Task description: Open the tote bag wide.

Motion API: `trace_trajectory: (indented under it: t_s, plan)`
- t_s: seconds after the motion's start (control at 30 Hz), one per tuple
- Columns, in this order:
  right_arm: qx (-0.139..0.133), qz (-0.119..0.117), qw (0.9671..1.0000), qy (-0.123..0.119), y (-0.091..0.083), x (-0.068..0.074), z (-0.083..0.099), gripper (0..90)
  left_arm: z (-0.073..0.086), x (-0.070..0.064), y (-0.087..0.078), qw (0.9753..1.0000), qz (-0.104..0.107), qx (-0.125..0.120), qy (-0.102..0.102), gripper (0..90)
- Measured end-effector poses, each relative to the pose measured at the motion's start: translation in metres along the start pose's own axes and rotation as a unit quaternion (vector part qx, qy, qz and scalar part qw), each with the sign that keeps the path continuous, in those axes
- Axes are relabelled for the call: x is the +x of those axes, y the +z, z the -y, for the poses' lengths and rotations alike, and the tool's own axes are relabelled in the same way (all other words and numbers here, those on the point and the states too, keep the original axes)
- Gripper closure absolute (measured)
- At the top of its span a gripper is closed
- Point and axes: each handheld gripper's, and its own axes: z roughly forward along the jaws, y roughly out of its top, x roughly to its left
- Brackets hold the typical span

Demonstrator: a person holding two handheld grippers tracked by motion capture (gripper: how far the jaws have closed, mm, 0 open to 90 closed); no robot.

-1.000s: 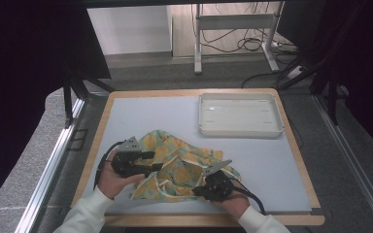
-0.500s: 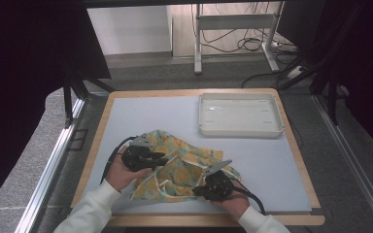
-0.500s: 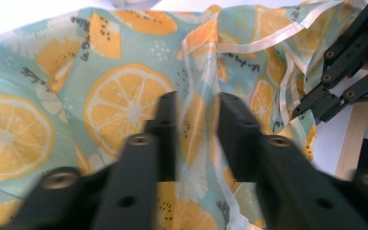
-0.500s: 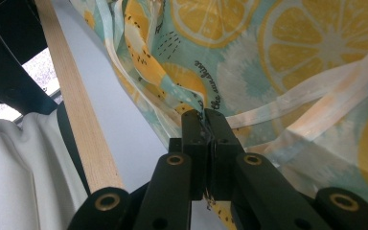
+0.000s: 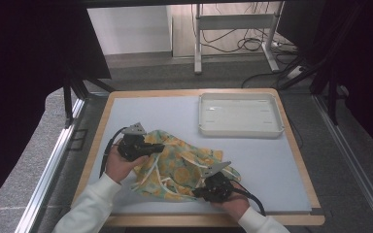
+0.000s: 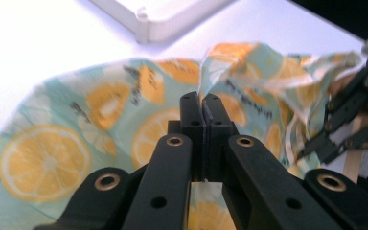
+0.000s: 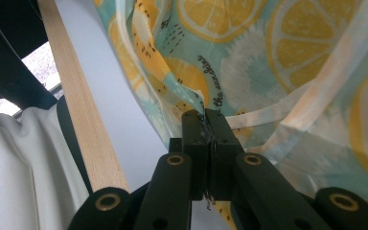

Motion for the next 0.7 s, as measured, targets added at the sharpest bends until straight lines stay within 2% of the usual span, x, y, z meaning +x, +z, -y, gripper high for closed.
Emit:
trace_trajectory:
  t_s: [0.2,0.4,0.5,0.53,0.67,0.7]
  plan:
    - [0.001,0.0,1.0,-0.006,-0.001,0.002,0.001,87.1,-0.01,0.015,-0.001,0.9996,-0.013,-0.016,-0.018,90.0]
    - [0.003,-0.003,0.9999,-0.012,-0.002,0.006,0.003,87.1,-0.011,0.024,-0.002,0.9992,-0.019,-0.018,-0.03,90.0]
    - [0.003,-0.003,0.9999,-0.013,-0.002,0.007,0.005,86.9,-0.01,0.024,-0.001,0.9991,-0.006,-0.02,-0.036,90.0]
    - [0.003,-0.003,0.9999,-0.013,-0.002,0.007,0.005,86.9,-0.009,0.022,-0.001,0.9993,-0.003,-0.019,-0.032,90.0]
    - [-0.008,0.003,0.9997,-0.023,-0.006,0.011,0.004,73.3,-0.007,0.01,-0.004,0.9999,0.0,-0.011,-0.009,90.0]
    - [-0.02,0.008,0.9994,-0.026,-0.014,0.015,0.002,67.4,-0.007,0.008,-0.005,0.9999,0.001,-0.01,-0.007,90.0]
